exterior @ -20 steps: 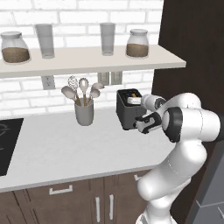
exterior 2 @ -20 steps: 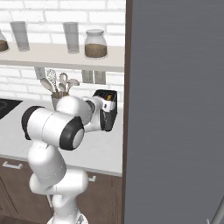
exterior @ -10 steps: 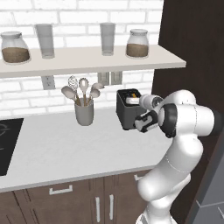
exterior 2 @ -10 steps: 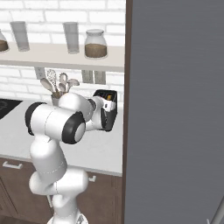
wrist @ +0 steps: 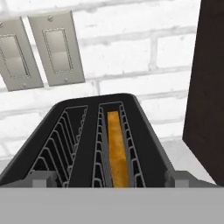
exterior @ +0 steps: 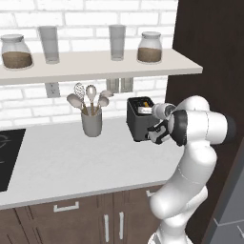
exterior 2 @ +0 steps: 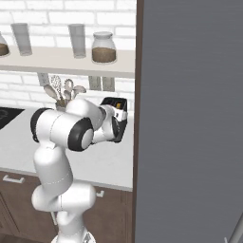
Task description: Start the toaster. Once the lever pops up, take the bread to the plate on the dining counter.
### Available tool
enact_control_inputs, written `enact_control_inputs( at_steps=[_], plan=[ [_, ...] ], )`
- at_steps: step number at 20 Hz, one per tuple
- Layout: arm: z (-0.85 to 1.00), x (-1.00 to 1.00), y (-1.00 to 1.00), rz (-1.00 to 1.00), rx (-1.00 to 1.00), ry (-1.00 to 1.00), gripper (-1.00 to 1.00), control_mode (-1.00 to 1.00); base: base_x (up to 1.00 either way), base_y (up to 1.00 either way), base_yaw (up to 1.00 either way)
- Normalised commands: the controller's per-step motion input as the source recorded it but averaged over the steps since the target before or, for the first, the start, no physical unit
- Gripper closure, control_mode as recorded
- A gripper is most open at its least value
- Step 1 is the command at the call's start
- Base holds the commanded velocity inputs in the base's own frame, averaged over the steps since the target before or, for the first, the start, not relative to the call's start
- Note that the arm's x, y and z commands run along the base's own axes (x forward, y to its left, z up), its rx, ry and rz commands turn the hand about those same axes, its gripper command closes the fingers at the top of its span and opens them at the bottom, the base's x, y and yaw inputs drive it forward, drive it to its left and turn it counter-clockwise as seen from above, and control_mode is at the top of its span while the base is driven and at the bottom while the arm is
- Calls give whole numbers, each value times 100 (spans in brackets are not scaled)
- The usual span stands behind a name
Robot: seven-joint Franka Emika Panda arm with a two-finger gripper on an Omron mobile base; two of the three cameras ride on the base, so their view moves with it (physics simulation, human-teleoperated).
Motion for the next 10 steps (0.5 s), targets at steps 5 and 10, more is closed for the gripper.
enact_control_inputs(
  at_steps=[5,10],
  plan=[
    [-6,27,-8,0,0,1,-100,-100,0,0,0],
    [-21,4,-6,0,0,1,-100,-100,0,0,0]
  ],
)
